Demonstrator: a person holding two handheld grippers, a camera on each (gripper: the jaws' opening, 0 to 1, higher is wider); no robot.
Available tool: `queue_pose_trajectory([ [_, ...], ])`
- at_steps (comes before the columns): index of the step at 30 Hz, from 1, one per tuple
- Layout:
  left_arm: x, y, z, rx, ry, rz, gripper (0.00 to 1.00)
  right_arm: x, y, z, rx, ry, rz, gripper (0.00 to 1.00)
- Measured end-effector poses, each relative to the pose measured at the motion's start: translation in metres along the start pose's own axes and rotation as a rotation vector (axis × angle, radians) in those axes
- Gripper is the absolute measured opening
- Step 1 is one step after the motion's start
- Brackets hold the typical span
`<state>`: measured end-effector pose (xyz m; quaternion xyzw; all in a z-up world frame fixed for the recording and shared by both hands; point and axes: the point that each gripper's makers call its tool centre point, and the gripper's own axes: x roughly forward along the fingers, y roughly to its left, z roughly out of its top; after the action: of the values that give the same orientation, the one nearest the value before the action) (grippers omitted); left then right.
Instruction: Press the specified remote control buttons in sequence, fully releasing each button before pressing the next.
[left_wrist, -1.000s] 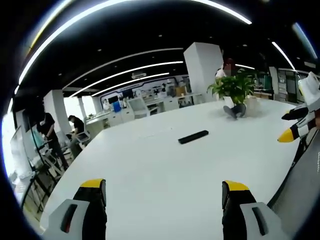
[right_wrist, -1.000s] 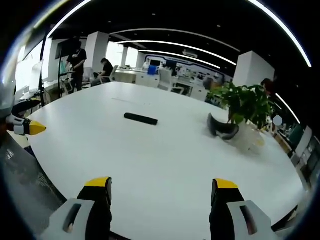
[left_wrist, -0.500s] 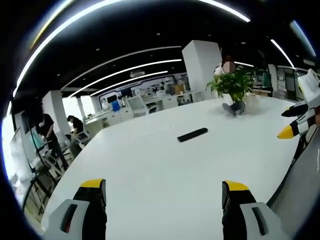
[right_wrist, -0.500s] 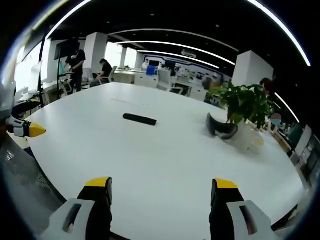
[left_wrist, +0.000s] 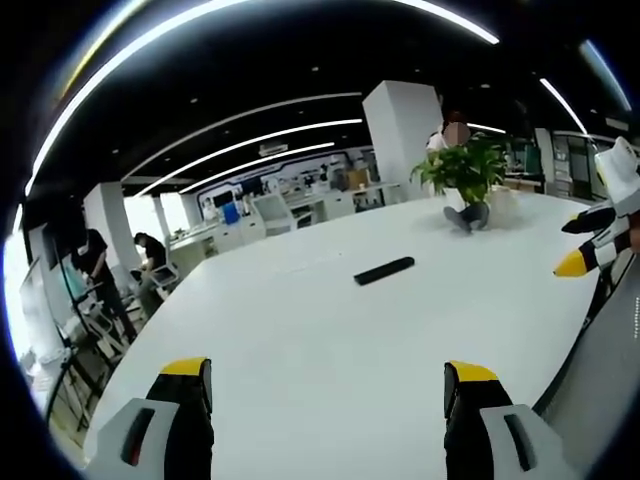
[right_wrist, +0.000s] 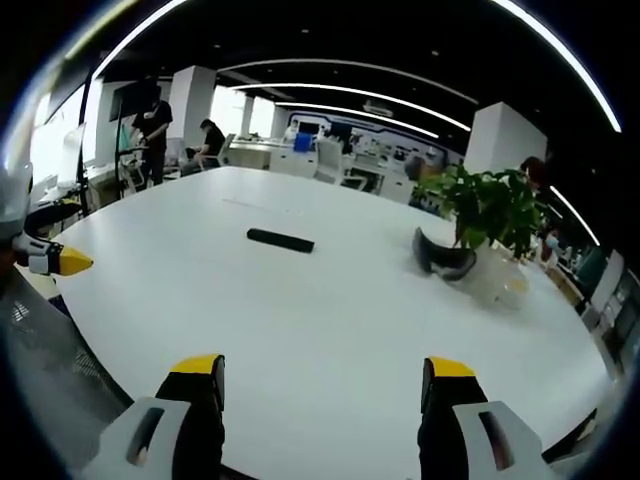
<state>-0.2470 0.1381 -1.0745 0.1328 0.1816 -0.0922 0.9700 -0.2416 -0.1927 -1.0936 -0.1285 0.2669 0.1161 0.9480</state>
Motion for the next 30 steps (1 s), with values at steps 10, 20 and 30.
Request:
queue_pose_trajectory([
  [10,0.003,-0.001,0.003,0.025,-0.002,-0.032,1.00,-0.002,0.001,0.003,0.008,-0.015,0.007,0.79],
  [20,0.018,0.005,0.021,0.030,-0.012,-0.068,1.00,0.000,0.004,0.002,0.011,-0.006,0.023,0.75],
  [30,0.058,0.008,0.045,0.105,0.004,-0.119,0.89,0.000,0.005,0.001,0.026,-0.001,0.041,0.65],
])
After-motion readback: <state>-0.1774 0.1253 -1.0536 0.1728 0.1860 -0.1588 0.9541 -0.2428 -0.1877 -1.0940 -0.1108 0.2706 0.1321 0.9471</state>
